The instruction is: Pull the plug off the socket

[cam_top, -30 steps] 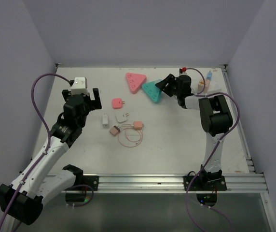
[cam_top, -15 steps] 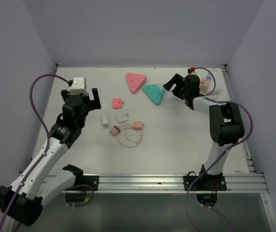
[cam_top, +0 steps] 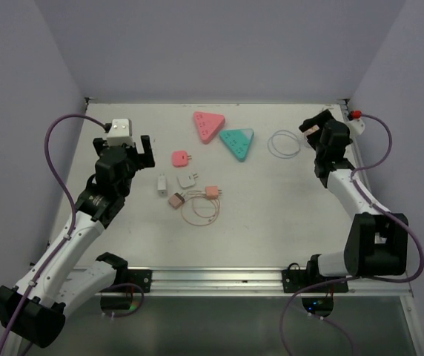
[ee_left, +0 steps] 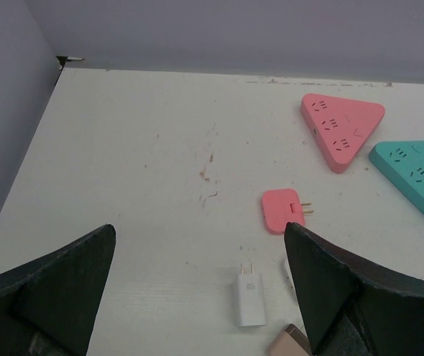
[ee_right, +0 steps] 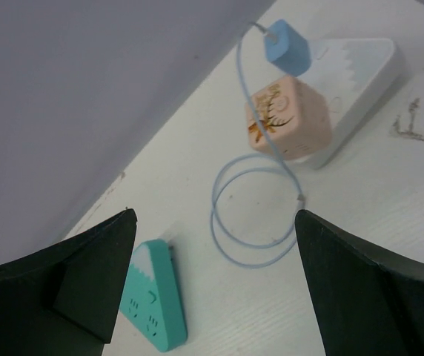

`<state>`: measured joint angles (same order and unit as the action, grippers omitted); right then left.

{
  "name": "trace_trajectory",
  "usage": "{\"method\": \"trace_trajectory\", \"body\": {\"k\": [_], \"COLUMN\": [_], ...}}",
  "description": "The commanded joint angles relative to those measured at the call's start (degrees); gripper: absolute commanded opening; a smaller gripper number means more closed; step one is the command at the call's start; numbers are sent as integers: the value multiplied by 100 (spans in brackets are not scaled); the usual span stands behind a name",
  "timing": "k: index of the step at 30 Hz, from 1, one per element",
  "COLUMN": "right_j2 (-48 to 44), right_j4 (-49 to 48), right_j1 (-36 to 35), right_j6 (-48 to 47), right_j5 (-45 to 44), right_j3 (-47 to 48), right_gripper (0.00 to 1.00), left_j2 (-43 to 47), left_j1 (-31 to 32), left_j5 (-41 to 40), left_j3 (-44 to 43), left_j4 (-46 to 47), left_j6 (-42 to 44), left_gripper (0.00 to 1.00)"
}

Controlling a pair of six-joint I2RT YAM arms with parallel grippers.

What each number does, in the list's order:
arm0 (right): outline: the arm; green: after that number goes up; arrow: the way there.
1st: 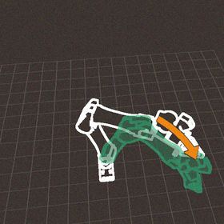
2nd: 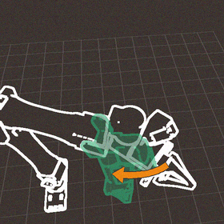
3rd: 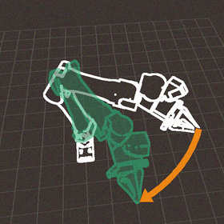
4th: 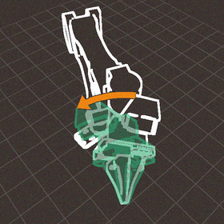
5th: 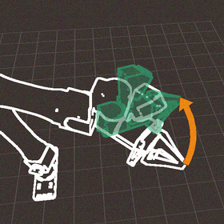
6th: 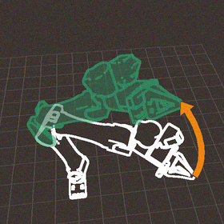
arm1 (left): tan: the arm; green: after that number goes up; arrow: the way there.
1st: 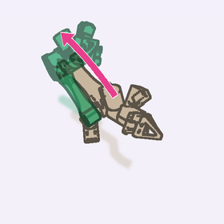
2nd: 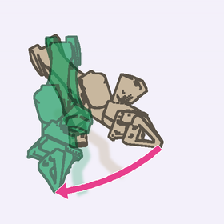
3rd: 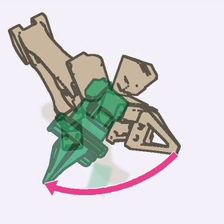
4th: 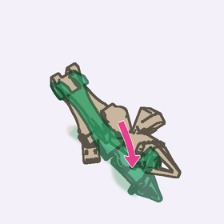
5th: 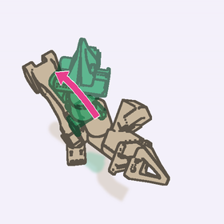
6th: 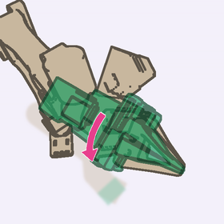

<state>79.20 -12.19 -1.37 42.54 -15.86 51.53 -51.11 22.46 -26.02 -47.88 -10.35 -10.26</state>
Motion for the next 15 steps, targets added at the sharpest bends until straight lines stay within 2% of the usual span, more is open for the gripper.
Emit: {"method": "trace_trajectory", "body": {"k": [1,7,15], "right_j2": [226,929,1844], "right_j4": [366,-55,-671], "right_j1": [408,910,1147], "right_j6": [919,2045,2416], "right_j5": [-437,-93,-58], "right_j3": [-64,-108,304], "right_gripper": [92,89,86], "left_j2": [84,66,31], "left_j1": [-49,-40,-49], "left_j5": [-105,-96,-52], "left_j3": [24,33,42], "left_j4": [244,253,270], "left_j6": [94,94,103], "left_gripper": [100,100,100]}}
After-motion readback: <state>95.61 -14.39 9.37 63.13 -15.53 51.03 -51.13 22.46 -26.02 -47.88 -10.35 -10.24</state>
